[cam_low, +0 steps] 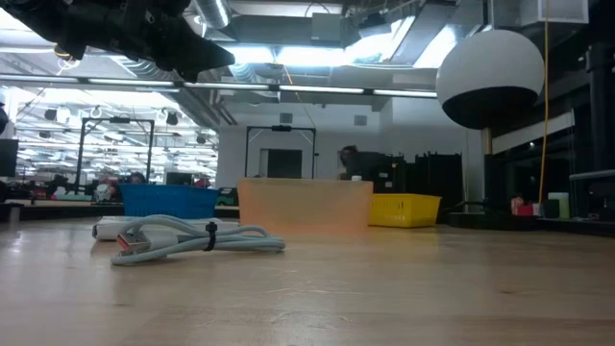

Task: Pick and place items into bin
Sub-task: Put the pink USB cable wire into the blue basket

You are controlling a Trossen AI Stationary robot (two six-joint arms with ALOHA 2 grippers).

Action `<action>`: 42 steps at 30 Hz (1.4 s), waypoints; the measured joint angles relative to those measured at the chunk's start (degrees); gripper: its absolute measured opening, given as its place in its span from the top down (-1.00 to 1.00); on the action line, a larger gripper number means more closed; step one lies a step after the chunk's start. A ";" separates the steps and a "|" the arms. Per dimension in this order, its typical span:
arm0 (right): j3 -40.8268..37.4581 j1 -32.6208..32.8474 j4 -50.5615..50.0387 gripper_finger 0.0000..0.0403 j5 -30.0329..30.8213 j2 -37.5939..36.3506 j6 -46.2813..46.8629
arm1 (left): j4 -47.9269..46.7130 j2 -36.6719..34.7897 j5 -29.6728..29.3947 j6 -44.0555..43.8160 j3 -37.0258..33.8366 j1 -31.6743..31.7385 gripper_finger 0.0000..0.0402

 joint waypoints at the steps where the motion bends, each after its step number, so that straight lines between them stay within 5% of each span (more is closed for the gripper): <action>1: 0.00 0.29 -0.10 1.00 -0.01 0.29 0.92 | 0.00 0.00 0.01 0.00 0.00 0.00 0.99; 19: -4.74 2.95 1.00 0.42 0.02 1.27 5.47 | -0.02 0.00 0.02 -0.96 0.02 0.00 0.99; 42: -15.61 3.20 14.73 0.41 0.29 0.83 5.23 | -0.05 0.00 0.02 -0.96 0.02 0.00 0.99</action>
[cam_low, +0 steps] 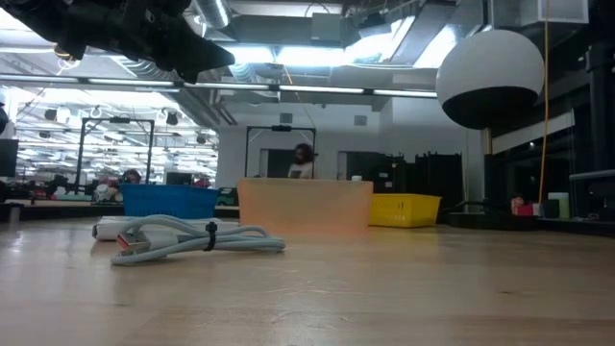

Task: Pick and place items into bin
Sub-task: Put the pink USB cable wire into the blue basket

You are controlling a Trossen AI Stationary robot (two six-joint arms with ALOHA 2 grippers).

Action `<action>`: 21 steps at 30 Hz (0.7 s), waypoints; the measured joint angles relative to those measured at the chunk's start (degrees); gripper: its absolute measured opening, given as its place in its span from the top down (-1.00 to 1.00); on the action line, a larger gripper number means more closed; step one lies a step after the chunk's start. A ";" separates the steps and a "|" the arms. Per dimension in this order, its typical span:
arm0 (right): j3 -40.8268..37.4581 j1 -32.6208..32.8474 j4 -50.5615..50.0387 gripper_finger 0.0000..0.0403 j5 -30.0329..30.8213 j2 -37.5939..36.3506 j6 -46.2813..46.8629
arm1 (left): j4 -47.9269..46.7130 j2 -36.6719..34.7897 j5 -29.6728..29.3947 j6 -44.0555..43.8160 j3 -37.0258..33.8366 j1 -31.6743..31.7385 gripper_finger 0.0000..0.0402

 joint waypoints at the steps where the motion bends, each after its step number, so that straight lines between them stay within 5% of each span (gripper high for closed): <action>1: -0.03 0.00 0.26 0.42 -0.03 0.02 -0.16 | -0.11 0.00 0.00 0.00 0.00 0.00 0.99; 10: 0.66 0.13 0.93 0.93 -0.30 -0.14 -2.24 | -0.19 0.00 -0.02 0.02 0.00 0.00 0.99; 21: 0.21 0.17 -0.07 0.98 -0.65 -2.31 -2.84 | -0.23 0.00 -0.02 0.02 0.00 0.00 0.99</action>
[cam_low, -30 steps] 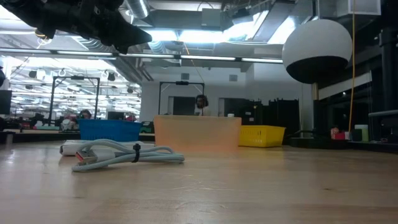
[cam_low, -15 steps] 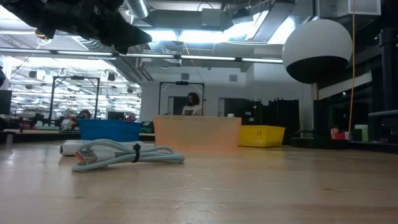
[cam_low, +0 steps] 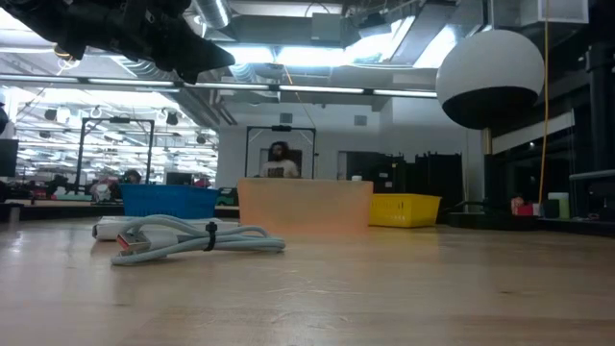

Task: Pick and place items into bin
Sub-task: Put the pink USB cable wire into the blue basket

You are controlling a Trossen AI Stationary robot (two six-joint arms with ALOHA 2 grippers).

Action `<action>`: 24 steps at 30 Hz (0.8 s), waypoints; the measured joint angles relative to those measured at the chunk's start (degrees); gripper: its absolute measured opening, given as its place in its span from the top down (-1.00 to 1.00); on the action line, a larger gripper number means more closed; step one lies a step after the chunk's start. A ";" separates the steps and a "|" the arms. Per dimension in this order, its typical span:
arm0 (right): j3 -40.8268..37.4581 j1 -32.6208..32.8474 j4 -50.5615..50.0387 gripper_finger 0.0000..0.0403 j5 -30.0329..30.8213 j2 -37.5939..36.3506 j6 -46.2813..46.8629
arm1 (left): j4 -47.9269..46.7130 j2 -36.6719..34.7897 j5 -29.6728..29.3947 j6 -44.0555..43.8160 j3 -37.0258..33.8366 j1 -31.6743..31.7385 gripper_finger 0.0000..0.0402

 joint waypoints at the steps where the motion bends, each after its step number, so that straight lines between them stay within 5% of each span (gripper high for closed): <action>1: -0.09 0.00 -0.24 0.98 0.16 -0.59 0.00 | -0.02 0.00 0.00 0.00 0.00 0.00 0.99; 15: 0.19 -0.63 0.40 0.99 15.80 -7.63 -6.46 | -0.56 0.00 -0.20 1.06 0.00 0.00 0.97; 24: 0.28 -3.30 5.57 1.00 31.78 -7.79 -23.20 | -0.90 0.00 -3.21 1.51 0.00 0.00 0.97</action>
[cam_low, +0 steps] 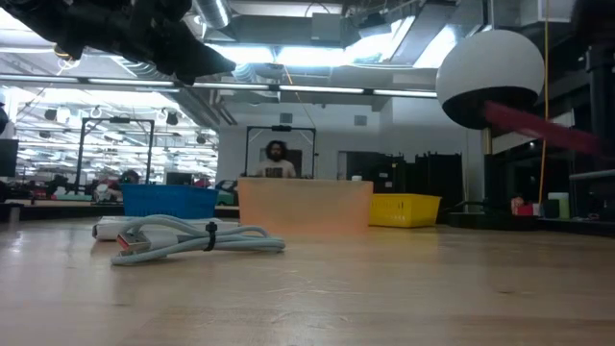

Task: Pick and place items into bin
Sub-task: Put the pink USB cable wire into the blue basket

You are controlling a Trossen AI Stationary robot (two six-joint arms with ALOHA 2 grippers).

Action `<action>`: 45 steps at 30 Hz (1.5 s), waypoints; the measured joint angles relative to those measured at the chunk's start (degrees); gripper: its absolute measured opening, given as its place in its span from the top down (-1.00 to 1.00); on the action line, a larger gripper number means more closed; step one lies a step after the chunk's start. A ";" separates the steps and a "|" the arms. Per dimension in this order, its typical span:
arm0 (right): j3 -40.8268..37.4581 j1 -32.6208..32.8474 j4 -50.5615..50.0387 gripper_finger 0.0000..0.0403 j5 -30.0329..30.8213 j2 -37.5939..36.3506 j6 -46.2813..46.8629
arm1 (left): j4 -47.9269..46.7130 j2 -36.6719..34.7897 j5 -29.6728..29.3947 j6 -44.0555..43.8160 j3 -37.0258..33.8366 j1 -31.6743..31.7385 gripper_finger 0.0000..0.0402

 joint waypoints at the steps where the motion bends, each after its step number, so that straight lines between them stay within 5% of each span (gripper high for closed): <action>1: 0.00 -0.24 1.05 1.00 2.46 0.00 -1.64 | -0.02 0.00 -0.05 0.00 0.00 0.00 0.97; 5: -0.64 -0.69 7.52 1.00 14.20 -0.04 -8.30 | -0.32 0.00 0.15 0.00 0.00 0.00 0.97; 17: -3.61 -1.09 14.96 1.00 31.07 -0.09 -12.58 | -0.39 0.00 0.15 2.12 0.00 0.00 0.97; 22: -12.63 -1.92 30.73 1.00 31.16 -0.09 -15.96 | -0.39 0.00 0.15 2.14 0.00 0.01 0.97; 34: -22.07 -5.15 63.47 1.00 26.83 -0.09 -42.61 | -0.37 0.00 0.18 1.97 0.00 0.01 0.97; 45: -22.21 -11.71 76.44 1.00 13.93 -0.09 -61.00 | -0.37 0.00 0.19 1.92 0.00 0.00 0.97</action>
